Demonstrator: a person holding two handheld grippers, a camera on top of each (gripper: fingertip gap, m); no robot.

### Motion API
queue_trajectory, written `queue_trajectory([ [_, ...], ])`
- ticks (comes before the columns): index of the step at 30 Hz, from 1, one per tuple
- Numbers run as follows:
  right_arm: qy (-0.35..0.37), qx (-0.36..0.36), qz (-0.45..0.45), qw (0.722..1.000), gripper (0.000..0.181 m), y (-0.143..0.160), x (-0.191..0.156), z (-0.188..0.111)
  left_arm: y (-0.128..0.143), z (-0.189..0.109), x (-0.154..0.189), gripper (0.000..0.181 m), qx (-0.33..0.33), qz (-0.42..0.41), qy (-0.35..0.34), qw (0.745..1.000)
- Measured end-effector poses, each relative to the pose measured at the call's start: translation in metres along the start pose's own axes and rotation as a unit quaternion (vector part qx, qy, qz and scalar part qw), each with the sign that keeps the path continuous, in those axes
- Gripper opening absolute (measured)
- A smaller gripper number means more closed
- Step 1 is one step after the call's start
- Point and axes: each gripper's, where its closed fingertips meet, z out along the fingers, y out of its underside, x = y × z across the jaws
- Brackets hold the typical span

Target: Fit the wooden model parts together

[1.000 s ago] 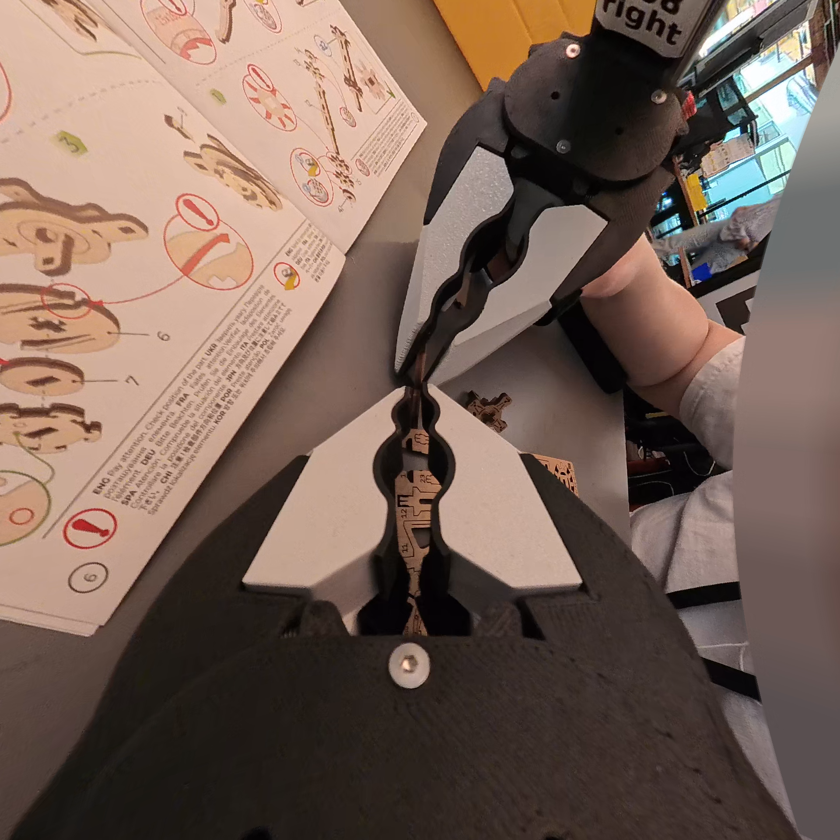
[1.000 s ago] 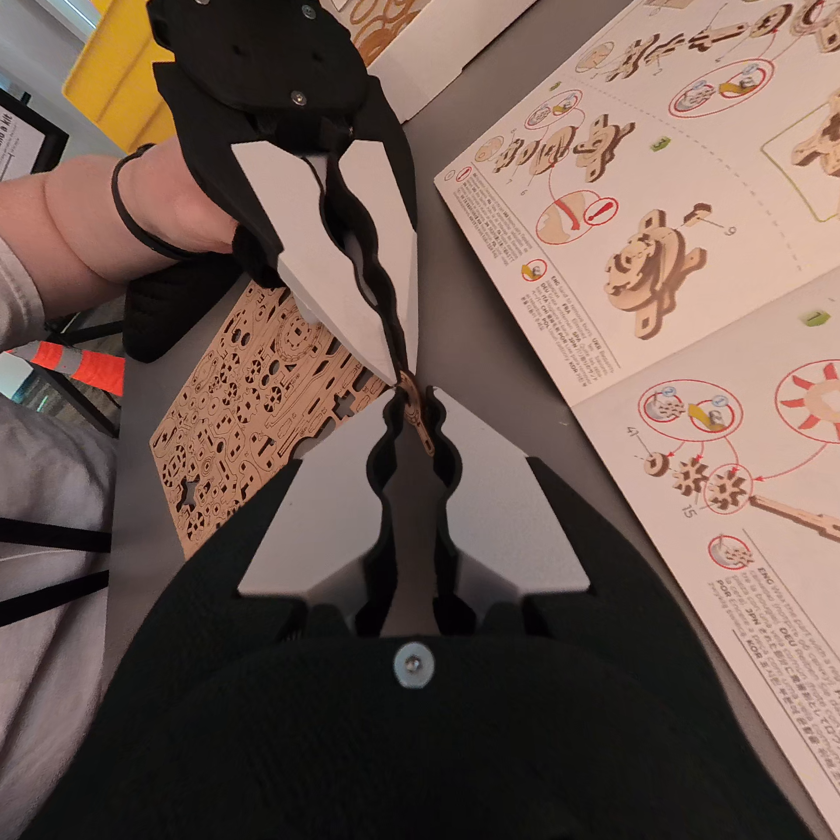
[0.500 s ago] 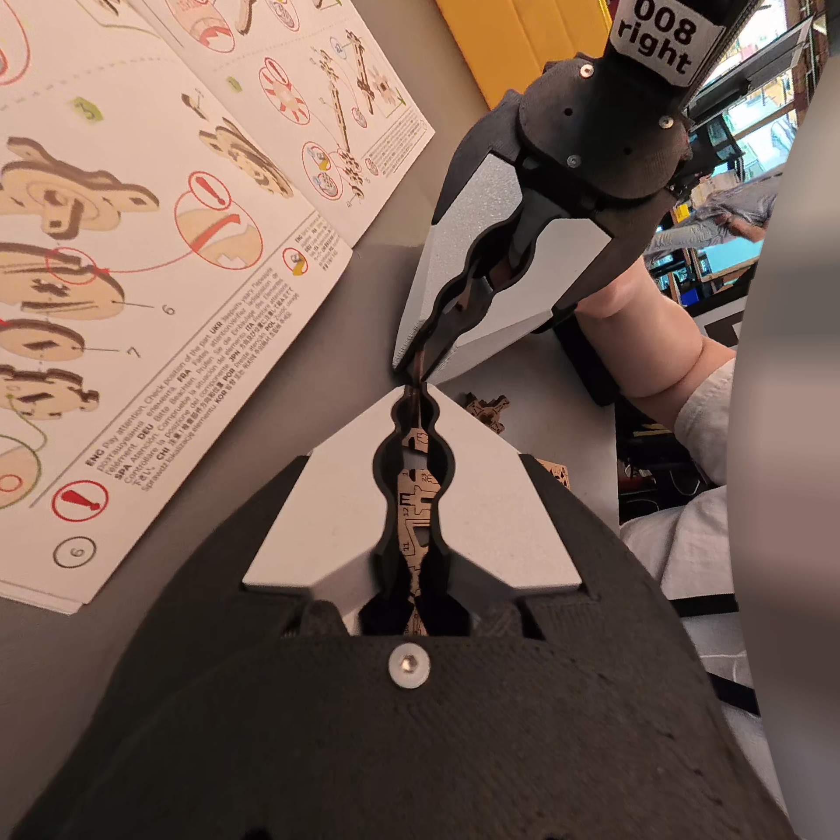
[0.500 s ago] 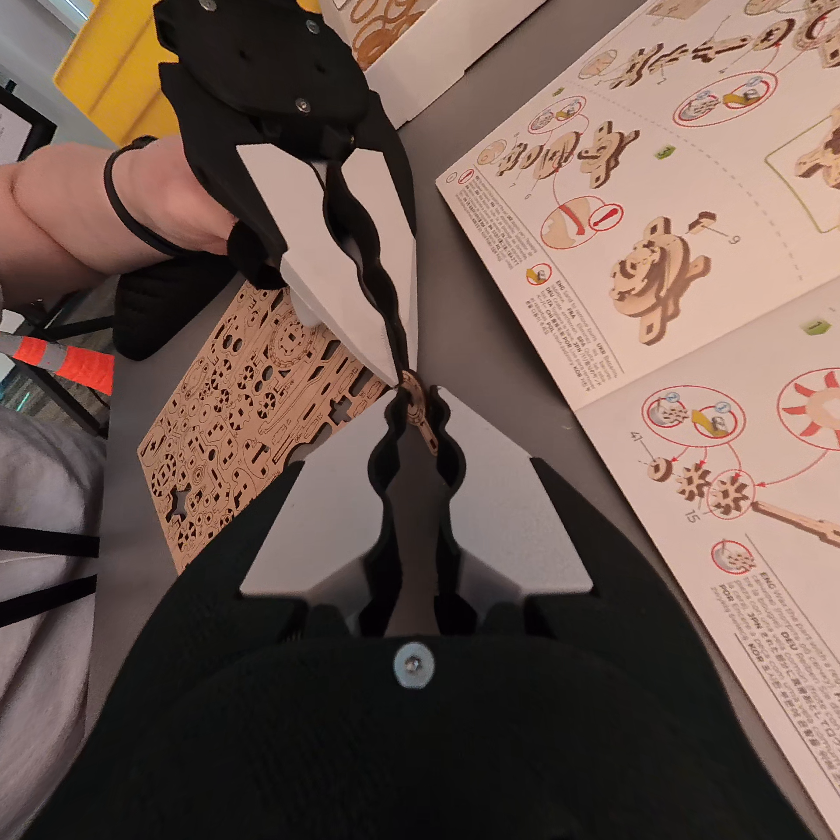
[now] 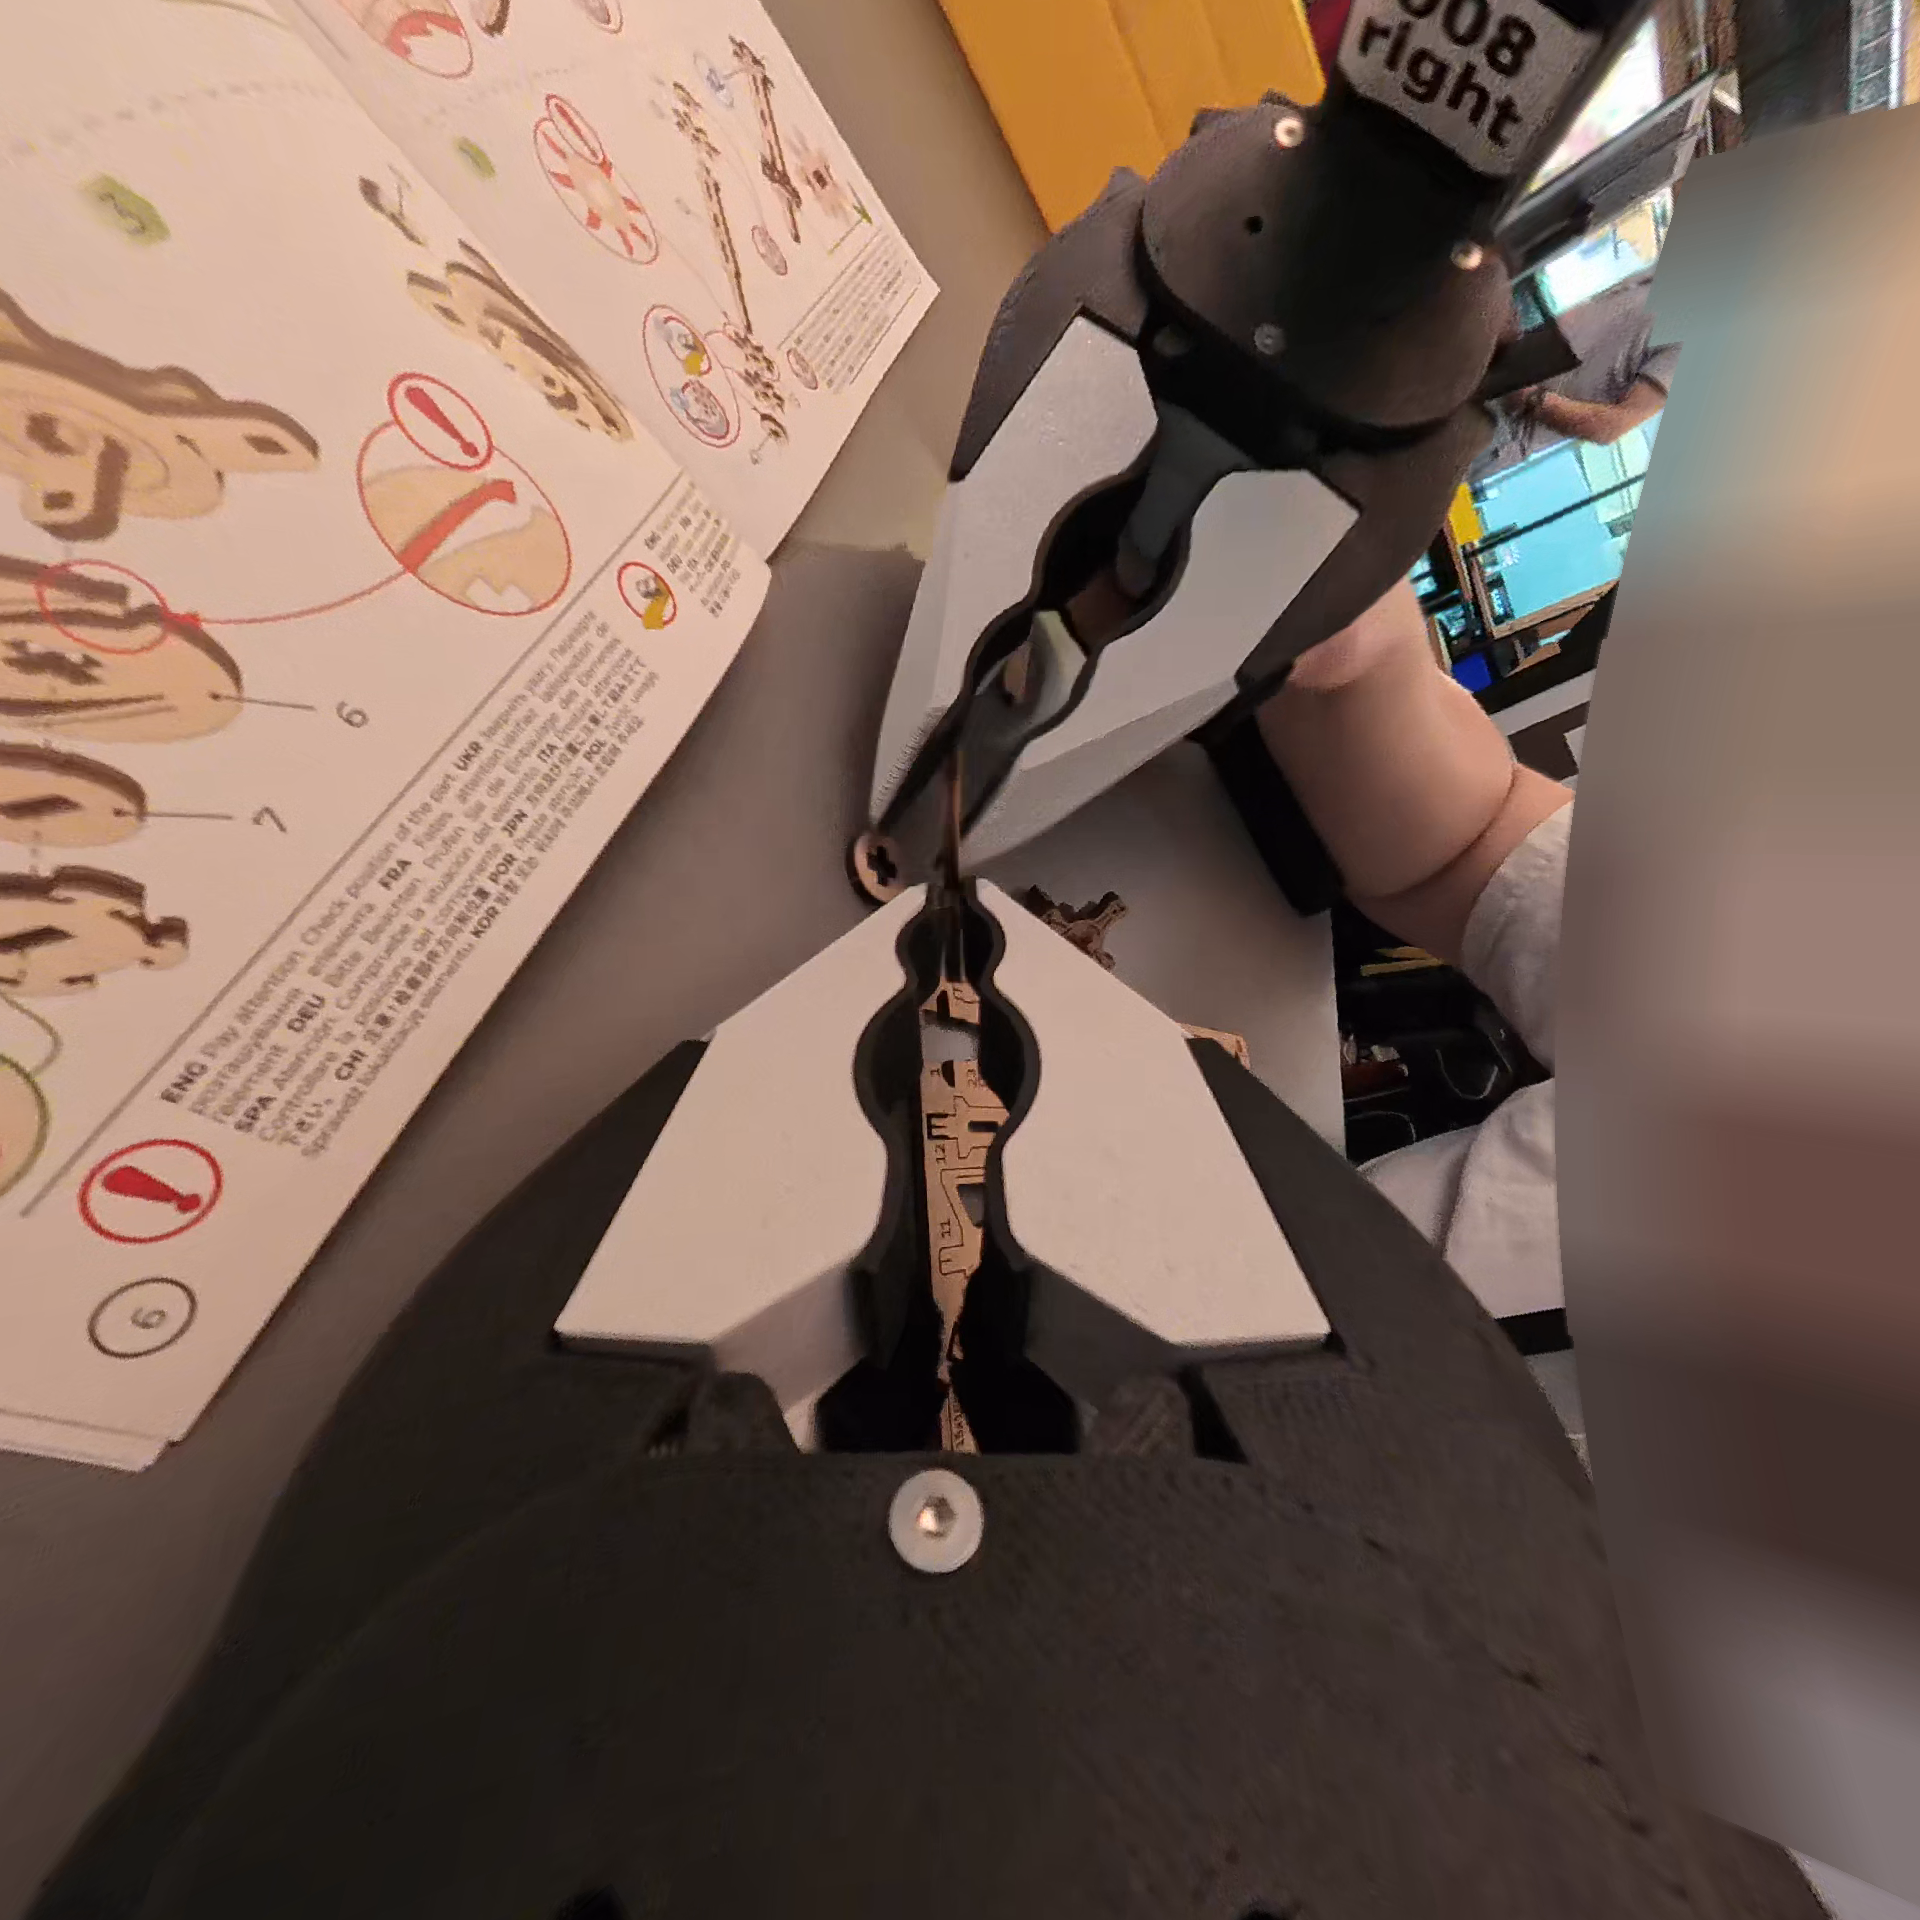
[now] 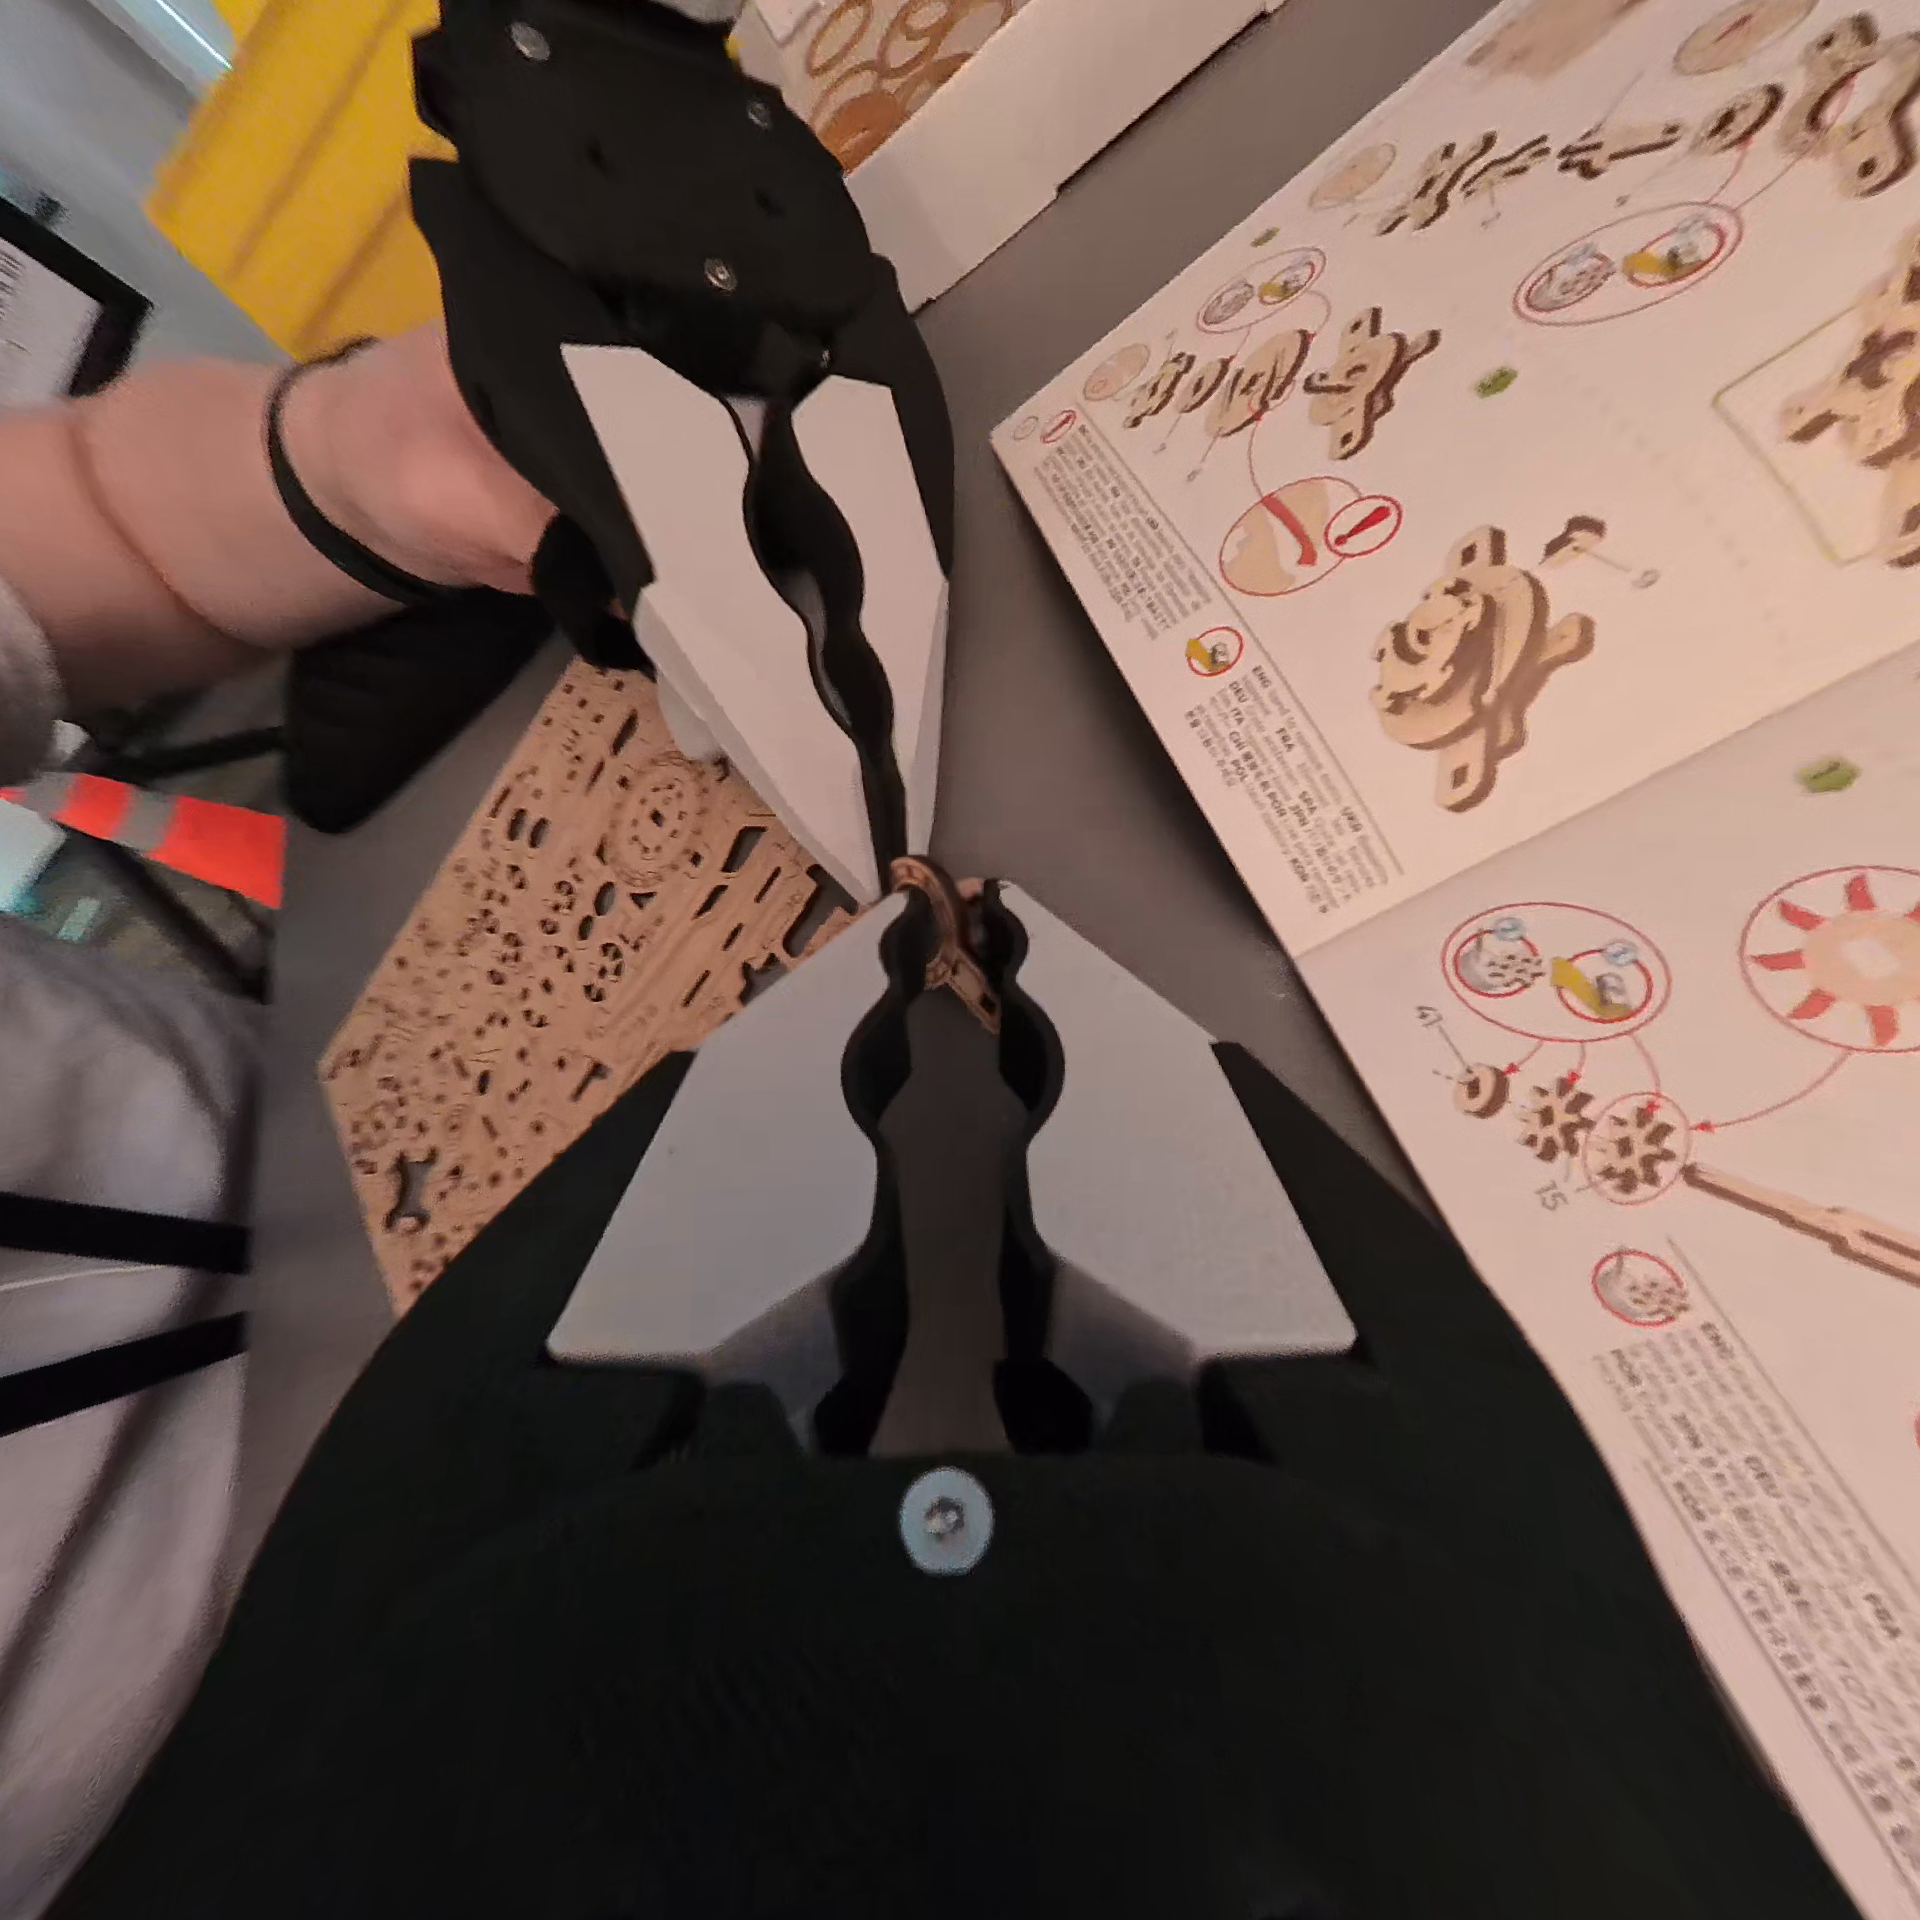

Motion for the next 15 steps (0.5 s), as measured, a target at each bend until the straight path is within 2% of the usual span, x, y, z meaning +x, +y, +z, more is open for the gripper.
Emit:
queue_trajectory([
  [4, -0.015, 0.032, 0.002, 0.999, 0.015, -0.011, -0.011, -0.014, -0.001, -0.001, 0.004, 0.0, 0.002, 0.016, 0.006, 1.0],
  [8, 0.022, 0.042, -0.018, 0.999, 0.013, -0.01, -0.001, -0.024, 0.003, 0.001, 0.008, 0.0, -0.009, 0.047, -0.002, 0.999],
  [10, -0.002, 0.071, -0.023, 0.997, 0.014, -0.017, -0.006, -0.03, 0.002, -0.002, 0.012, 0.0, -0.006, 0.064, -0.002, 0.998],
  [13, -0.028, 0.123, -0.032, 0.991, 0.014, -0.028, -0.011, -0.043, -0.005, -0.013, 0.016, 0.0, 0.016, 0.073, -0.003, 0.997],
  [15, -0.008, 0.105, -0.047, 0.993, 0.014, -0.021, -0.003, -0.043, -0.018, -0.025, 0.022, 0.0, 0.048, 0.068, 0.018, 0.996],
])
